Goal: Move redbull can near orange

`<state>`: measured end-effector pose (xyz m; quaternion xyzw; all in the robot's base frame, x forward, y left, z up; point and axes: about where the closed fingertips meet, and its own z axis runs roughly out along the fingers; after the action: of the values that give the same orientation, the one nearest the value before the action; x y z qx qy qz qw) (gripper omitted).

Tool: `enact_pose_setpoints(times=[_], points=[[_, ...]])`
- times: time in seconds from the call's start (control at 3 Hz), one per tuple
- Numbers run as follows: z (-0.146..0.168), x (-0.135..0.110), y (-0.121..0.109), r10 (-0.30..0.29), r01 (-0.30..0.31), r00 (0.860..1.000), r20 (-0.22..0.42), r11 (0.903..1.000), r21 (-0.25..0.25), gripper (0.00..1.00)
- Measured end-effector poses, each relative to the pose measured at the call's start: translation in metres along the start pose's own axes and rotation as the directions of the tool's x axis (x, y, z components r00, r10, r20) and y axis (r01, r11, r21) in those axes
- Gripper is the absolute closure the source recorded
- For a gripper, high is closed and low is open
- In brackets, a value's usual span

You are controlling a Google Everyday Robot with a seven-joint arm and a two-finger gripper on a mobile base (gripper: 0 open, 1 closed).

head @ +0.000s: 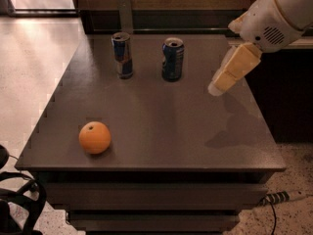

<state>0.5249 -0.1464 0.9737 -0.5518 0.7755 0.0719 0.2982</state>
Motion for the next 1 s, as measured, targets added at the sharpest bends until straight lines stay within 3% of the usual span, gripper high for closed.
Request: enact_pose_setpoints(times=[0.33, 0.67, 1.0], points=[[0.025, -0.045, -0.022, -0.028, 0.021, 0.987, 0.159, 0.9986, 0.049, 0.0], [0.052, -0.105, -0.046, -0.08, 0.065, 0.953, 0.293, 0.996, 0.062, 0.0], [0.072, -0.136, -0.056, -0.081, 0.068, 0.93, 0.359, 0.9964, 0.051, 0.0]])
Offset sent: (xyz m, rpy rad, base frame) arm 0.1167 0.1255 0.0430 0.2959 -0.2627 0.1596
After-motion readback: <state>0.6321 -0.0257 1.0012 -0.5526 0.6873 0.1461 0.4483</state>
